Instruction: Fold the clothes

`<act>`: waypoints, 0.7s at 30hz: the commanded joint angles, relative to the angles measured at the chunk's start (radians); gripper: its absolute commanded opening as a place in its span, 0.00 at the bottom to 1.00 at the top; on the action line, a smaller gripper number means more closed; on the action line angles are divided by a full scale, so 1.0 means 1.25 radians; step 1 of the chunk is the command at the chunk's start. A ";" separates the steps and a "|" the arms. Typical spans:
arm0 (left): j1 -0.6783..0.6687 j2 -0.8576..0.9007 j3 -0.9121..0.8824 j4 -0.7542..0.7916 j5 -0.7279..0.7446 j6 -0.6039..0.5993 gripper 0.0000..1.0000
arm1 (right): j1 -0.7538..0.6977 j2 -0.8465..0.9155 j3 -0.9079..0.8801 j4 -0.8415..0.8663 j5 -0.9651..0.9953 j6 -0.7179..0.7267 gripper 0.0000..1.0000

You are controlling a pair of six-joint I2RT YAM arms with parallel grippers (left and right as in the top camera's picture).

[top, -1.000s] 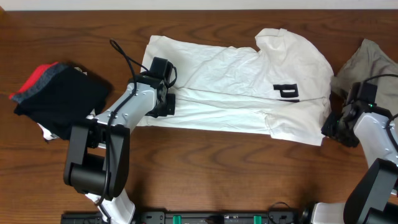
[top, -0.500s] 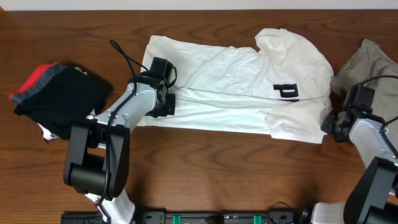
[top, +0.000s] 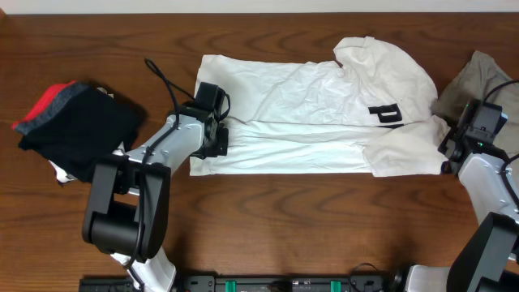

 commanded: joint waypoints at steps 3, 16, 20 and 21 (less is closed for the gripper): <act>-0.002 0.014 -0.028 0.005 0.002 0.004 0.08 | -0.005 -0.012 0.012 0.000 0.033 -0.026 0.14; -0.001 0.014 -0.029 0.005 0.002 0.004 0.08 | -0.005 -0.011 0.011 -0.015 0.011 -0.026 0.13; 0.002 0.014 -0.032 -0.010 -0.056 0.004 0.09 | -0.005 -0.011 0.011 -0.019 0.012 -0.032 0.14; 0.004 0.014 -0.032 -0.013 -0.076 0.004 0.08 | -0.006 -0.011 0.011 -0.022 0.011 -0.032 0.15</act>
